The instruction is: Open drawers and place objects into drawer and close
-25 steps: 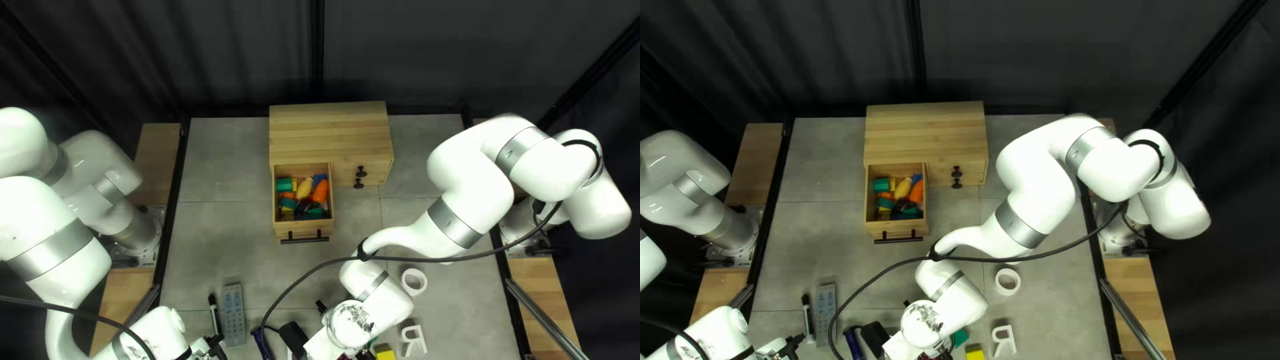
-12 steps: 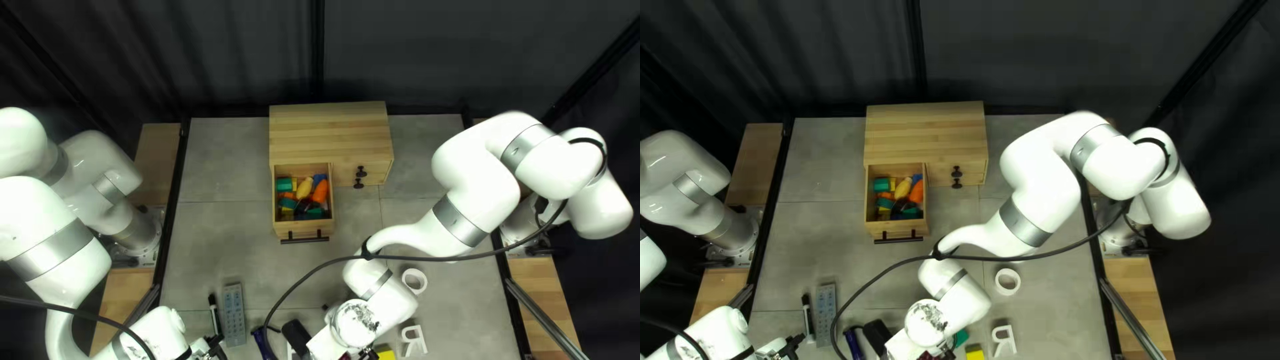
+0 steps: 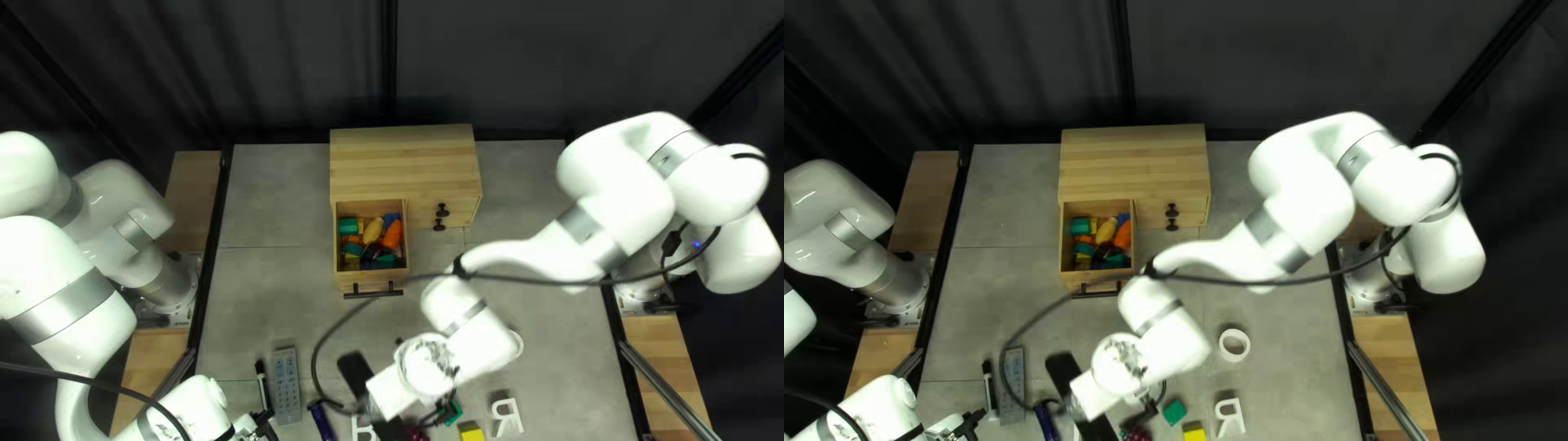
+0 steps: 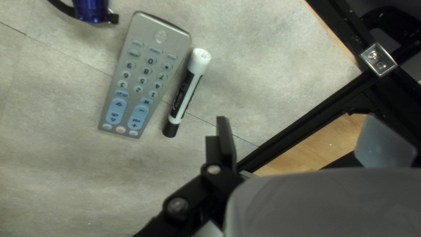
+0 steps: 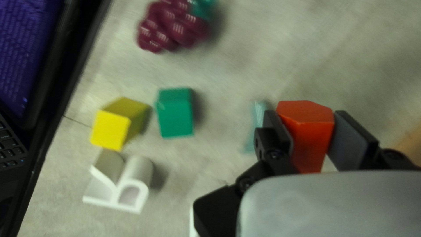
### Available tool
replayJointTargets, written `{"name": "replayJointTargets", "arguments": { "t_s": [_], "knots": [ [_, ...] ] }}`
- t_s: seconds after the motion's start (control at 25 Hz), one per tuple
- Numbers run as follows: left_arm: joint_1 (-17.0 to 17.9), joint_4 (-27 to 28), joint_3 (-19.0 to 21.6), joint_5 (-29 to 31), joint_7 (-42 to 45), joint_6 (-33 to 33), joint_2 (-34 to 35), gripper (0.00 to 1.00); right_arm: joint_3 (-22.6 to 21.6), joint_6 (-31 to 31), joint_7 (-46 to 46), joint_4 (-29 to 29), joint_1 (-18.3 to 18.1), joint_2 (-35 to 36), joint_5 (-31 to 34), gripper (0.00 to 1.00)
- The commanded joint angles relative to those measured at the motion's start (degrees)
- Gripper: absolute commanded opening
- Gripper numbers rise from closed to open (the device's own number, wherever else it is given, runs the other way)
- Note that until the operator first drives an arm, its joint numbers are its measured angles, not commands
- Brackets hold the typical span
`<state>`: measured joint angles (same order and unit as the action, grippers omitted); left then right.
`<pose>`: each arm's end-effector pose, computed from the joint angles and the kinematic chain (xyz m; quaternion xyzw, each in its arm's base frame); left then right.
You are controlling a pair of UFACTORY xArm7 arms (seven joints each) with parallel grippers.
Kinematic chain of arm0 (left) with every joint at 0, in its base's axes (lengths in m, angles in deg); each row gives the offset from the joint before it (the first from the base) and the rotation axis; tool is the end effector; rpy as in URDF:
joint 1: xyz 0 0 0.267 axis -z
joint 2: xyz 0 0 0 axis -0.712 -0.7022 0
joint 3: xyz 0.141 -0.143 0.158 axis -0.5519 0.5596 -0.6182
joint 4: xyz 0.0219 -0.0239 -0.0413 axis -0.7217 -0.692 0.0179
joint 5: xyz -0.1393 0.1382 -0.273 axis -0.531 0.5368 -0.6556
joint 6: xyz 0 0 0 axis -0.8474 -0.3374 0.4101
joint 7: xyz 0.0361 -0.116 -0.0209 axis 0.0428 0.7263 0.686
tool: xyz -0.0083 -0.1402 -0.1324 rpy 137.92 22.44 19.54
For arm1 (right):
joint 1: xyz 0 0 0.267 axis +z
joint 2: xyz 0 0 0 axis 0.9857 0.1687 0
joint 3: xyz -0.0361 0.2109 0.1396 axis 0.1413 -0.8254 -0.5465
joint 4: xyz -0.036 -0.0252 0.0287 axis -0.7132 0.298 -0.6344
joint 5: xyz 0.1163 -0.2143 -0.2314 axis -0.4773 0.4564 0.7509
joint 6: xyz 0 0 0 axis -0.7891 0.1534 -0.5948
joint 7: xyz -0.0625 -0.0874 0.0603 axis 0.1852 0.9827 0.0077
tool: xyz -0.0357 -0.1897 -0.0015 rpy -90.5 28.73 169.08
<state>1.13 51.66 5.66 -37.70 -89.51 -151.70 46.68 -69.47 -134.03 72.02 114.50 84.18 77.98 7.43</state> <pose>0.1933 -0.3072 0.0642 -0.8861 0.4362 0.1560 0.0184 0.5105 0.1605 0.1207 0.9819 0.1744 0.0062 0.0731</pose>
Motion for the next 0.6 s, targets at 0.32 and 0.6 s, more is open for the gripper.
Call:
{"name": "replayJointTargets", "arguments": {
  "t_s": [0.32, 0.6],
  "knots": [
    [0.0, 0.0, 0.0, 0.0, 0.0, 0.0, 0.0, 1.0, 5.21, -0.6, -9.24, -6.19, -3.15, -10.37, 6.86, 0.05],
    [0.0, 0.0, 0.0, 0.0, 0.0, 0.0, 0.0, 1.0, 8.67, 5.1, -10.47, -7.18, -5.06, -7.65, 15.02, 0.05]
  ]
}}
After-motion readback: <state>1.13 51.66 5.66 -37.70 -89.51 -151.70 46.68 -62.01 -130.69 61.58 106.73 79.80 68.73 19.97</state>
